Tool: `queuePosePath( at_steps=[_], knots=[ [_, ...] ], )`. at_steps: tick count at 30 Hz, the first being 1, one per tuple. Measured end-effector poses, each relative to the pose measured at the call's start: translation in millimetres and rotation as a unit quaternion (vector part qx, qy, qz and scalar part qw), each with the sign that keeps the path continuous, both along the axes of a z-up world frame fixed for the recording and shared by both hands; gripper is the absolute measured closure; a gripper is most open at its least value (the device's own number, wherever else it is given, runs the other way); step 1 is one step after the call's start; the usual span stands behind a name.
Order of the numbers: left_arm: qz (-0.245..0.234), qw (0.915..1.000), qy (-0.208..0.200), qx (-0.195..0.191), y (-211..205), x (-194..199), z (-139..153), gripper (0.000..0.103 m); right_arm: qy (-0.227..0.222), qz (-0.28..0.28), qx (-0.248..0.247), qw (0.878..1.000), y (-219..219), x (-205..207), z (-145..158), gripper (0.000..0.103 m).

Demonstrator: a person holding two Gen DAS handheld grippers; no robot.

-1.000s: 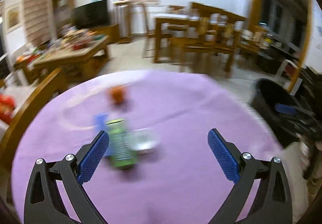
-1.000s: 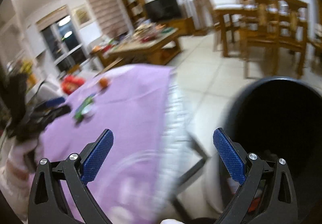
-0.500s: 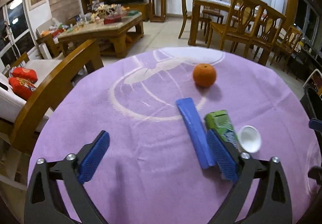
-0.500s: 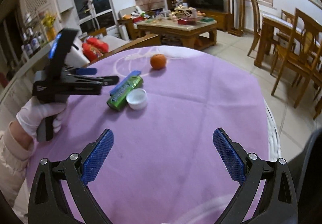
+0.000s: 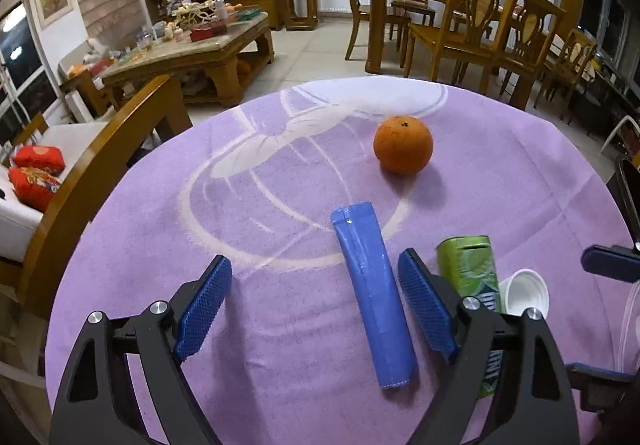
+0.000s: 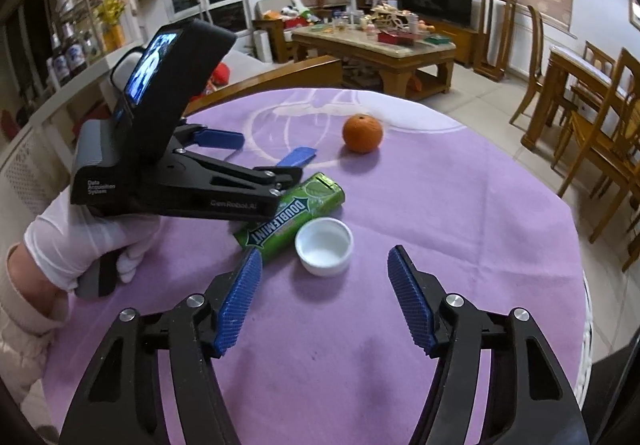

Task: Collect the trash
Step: 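Grasp the blue wrapper with the left tool while the right tool grasps the green Doublemint pack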

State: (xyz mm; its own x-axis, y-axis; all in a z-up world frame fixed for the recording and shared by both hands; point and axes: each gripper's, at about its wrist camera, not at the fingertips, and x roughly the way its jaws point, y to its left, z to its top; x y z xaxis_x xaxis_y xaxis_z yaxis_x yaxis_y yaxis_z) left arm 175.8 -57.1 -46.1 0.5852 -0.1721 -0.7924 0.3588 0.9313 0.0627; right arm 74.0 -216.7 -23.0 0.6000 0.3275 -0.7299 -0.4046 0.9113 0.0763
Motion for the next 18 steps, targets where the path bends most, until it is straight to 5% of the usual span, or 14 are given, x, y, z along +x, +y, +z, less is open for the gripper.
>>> queuePosePath(
  at_steps=[2,9,18],
  knots=[
    [-0.014,0.9999,-0.002,0.001,-1,-2,1,0.027,-0.002,0.003,-0.007,1.0,6,5,0,0.038],
    [-0.014,0.9991,-0.015,0.038,16,-3,5,0.079,-0.001,0.01,-0.033,0.999,31,28,5,0.038],
    [-0.005,0.9999,-0.016,0.001,58,-14,5,0.096,0.051,0.017,-0.078,0.995,70,67,-15,0.055]
  ],
)
